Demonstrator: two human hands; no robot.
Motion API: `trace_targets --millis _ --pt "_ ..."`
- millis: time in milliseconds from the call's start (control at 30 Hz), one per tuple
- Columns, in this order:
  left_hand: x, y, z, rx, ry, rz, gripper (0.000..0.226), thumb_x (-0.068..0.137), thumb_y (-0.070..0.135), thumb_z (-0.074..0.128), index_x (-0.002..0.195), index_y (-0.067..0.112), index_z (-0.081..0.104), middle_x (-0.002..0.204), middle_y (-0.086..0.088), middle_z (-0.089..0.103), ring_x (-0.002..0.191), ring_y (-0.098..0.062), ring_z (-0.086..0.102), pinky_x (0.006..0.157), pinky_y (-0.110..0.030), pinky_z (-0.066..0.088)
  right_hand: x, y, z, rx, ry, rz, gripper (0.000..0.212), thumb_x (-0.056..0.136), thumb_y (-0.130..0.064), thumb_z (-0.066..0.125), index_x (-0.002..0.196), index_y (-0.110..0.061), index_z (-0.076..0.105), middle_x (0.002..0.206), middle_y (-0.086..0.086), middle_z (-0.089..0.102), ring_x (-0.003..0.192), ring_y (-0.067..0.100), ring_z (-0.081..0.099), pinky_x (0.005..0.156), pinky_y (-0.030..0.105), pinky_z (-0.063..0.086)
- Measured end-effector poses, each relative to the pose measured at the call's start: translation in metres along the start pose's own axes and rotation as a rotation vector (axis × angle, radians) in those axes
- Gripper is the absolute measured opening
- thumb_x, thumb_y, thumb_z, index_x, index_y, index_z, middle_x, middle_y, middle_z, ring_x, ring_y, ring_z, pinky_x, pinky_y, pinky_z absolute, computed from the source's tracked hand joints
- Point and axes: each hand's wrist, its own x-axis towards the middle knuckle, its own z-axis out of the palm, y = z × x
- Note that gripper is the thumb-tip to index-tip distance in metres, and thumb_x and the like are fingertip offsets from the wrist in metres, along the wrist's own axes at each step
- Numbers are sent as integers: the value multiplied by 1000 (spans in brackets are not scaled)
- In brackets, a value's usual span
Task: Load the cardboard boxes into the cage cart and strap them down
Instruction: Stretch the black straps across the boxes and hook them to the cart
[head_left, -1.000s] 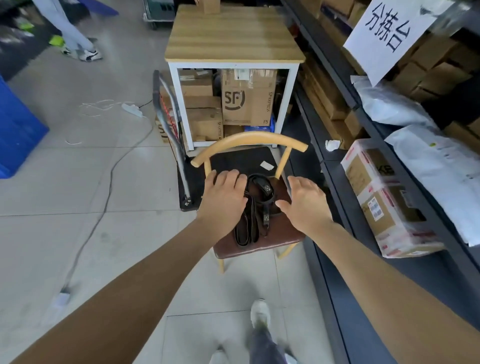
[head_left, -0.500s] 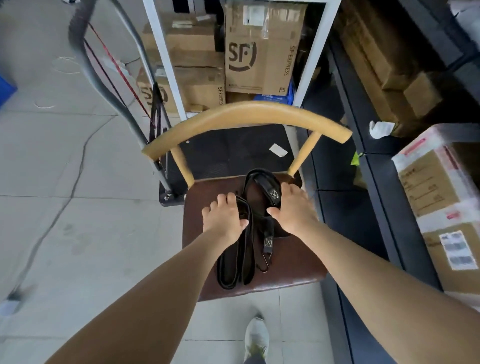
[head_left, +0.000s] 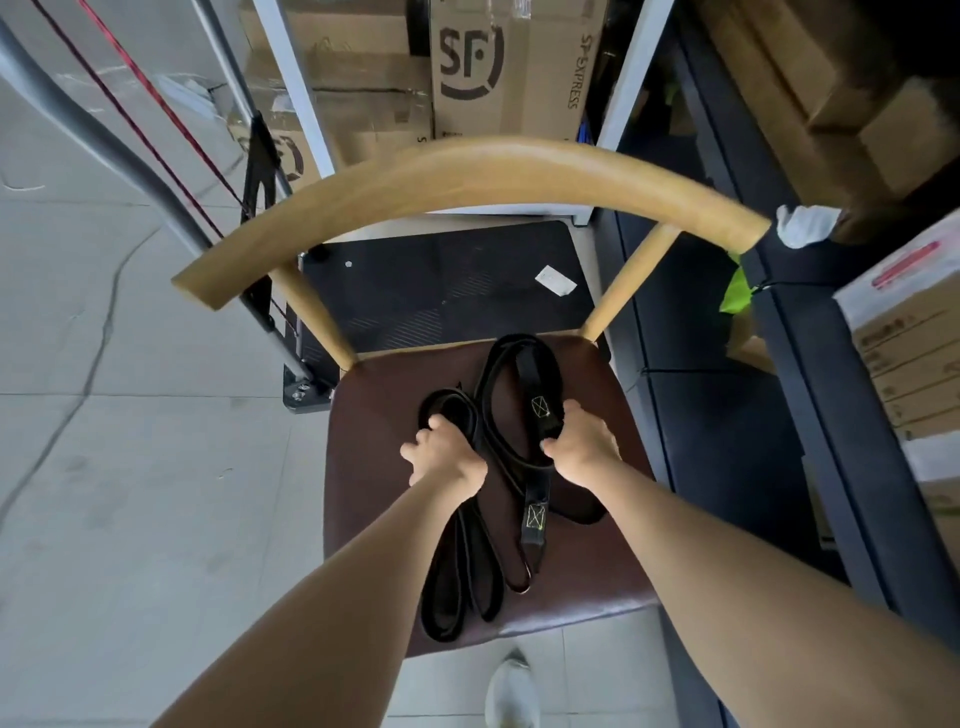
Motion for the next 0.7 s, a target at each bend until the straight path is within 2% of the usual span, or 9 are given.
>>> trace_targets --millis 67,167,267,333,467,600,700 --pt "-2 -1 -2 -19 -8 7 53 85 0 55 133 0 35 136 -16 41 126 -34 35 92 -38 44 -9 2 0 84 6 -2 39 90 -16 55 128 -18 50 119 11 61 107 34 58 82 35 49" --pt "-14 -3 -12 -90 -39 15 41 84 3 55 124 2 46 130 -16 46 115 -35 49 92 -39 49 -27 -1 -9 186 29 16 38 90 -19 54 127 -20 55 119 9 62 107 33 59 82 34 49" --pt "-38 -3 -34 -153 -53 32 45 86 8 57 128 3 40 130 -17 39 107 -35 54 82 -34 48 -51 -8 -27 245 62 -12 34 91 -17 52 125 -17 56 117 12 63 104 33 60 80 35 49" --pt "-57 -1 -55 -174 -69 94 49 86 9 57 130 2 37 128 -19 47 108 -33 56 78 -33 46 -74 -15 -46 269 87 -52 29 91 -16 51 120 -14 57 114 14 63 100 34 60 79 35 49" --pt "-104 9 -100 -165 -68 242 47 88 8 57 129 -2 37 121 -19 54 107 -32 56 83 -36 46 -125 -35 -89 291 120 -93 25 93 -16 49 117 -12 55 108 14 63 91 36 66 80 44 56" --pt "-170 17 -154 -112 -63 432 35 88 3 51 121 -1 39 94 -12 51 79 -25 53 57 -29 39 -204 -55 -143 293 234 -136 22 95 -12 46 114 -8 55 98 15 63 85 35 65 75 43 56" --pt "-227 23 -192 -79 -21 585 36 89 2 50 122 0 38 105 -20 56 90 -34 60 50 -29 40 -274 -65 -181 285 366 -156 18 93 -13 47 109 -9 55 94 14 61 82 32 61 68 36 52"
